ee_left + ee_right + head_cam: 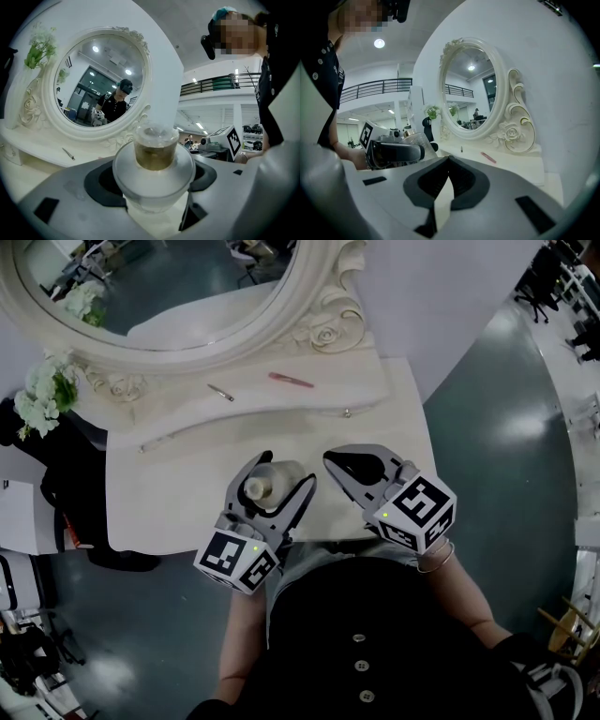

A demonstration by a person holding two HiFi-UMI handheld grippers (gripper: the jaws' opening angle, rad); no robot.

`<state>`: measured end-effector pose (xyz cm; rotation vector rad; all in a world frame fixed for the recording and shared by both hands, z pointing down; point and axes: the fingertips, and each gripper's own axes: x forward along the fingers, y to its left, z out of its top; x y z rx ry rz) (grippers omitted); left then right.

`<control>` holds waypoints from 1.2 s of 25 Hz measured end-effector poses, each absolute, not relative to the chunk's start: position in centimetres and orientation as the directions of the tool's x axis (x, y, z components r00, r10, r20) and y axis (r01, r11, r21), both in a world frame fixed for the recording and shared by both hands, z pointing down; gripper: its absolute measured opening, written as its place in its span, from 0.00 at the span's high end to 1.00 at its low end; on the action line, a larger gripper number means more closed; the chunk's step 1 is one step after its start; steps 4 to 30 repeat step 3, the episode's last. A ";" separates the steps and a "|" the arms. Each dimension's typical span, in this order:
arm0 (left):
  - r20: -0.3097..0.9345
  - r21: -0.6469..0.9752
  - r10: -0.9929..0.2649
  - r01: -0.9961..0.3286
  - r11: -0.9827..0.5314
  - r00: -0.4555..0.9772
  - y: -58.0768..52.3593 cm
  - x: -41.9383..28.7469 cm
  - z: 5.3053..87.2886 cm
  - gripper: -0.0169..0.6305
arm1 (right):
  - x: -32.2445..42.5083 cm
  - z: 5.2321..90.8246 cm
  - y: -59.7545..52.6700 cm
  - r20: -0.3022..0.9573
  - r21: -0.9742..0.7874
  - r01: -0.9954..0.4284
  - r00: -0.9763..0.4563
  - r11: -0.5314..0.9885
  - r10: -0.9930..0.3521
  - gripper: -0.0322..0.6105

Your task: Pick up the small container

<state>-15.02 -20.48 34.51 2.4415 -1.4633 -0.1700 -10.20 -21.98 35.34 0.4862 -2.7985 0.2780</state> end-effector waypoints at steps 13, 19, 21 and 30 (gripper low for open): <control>0.048 0.304 -0.876 -0.842 -0.445 0.480 -20.6 -15.0 34.4 0.47 | -10.2 35.4 -22.1 0.316 -0.140 -0.355 -0.901 0.924 -0.298 0.95; 0.048 0.304 -0.876 -0.842 -0.445 0.480 -20.6 -15.0 34.4 0.47 | -10.2 35.4 -22.1 0.316 -0.140 -0.355 -0.901 0.924 -0.298 0.95; 0.048 0.304 -0.876 -0.842 -0.445 0.480 -20.6 -15.0 34.4 0.47 | -10.2 35.4 -22.1 0.316 -0.140 -0.355 -0.901 0.924 -0.298 0.95; 0.048 0.304 -0.876 -0.842 -0.445 0.480 -20.6 -15.0 34.4 0.47 | -10.2 35.4 -22.1 0.316 -0.140 -0.355 -0.901 0.924 -0.298 0.95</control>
